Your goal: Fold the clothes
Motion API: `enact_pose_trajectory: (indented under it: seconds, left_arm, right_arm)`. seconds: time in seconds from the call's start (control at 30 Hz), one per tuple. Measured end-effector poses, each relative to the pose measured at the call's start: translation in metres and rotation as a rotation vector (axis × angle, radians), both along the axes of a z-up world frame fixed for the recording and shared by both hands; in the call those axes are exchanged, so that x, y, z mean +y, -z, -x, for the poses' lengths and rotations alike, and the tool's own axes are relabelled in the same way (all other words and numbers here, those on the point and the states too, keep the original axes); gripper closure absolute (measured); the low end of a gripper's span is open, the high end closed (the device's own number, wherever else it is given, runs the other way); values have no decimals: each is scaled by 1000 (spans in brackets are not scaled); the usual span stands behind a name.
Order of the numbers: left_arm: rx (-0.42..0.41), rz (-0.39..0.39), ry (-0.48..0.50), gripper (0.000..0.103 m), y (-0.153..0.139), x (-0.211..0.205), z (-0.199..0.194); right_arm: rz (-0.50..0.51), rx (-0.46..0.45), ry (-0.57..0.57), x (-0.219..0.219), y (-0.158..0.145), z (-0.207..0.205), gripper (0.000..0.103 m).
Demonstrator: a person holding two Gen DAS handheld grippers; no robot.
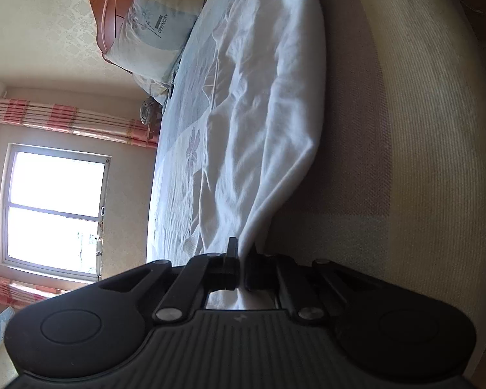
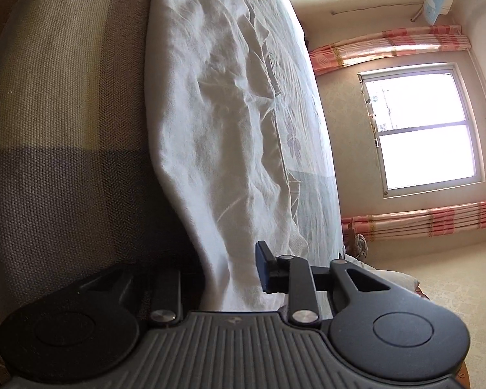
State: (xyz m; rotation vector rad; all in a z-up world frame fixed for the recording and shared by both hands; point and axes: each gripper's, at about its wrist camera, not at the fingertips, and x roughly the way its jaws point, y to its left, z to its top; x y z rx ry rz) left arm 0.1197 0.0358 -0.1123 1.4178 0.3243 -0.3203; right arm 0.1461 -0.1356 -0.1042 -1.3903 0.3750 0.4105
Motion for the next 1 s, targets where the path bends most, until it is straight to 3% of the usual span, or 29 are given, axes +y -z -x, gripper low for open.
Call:
enact_pose_trajectory:
  seconds: [0.3,0.67,0.8,1.0]
  left_arm:
    - [-68,25,10,100,-26,10,31]
    - [38,62,-4,99,-7,10,89]
    - [85,150,-83,94,-29,28,108]
    - [55,415,-164,94,-81,48,105]
  right_arm:
    - [-46,-39,-17,-7,-27,13,97]
    - [-17,15,-2,-14,-7,66,96]
    - [-14,5,51,-28,-15,75,90]
    - [-90,6,116,-45,-35,85,79]
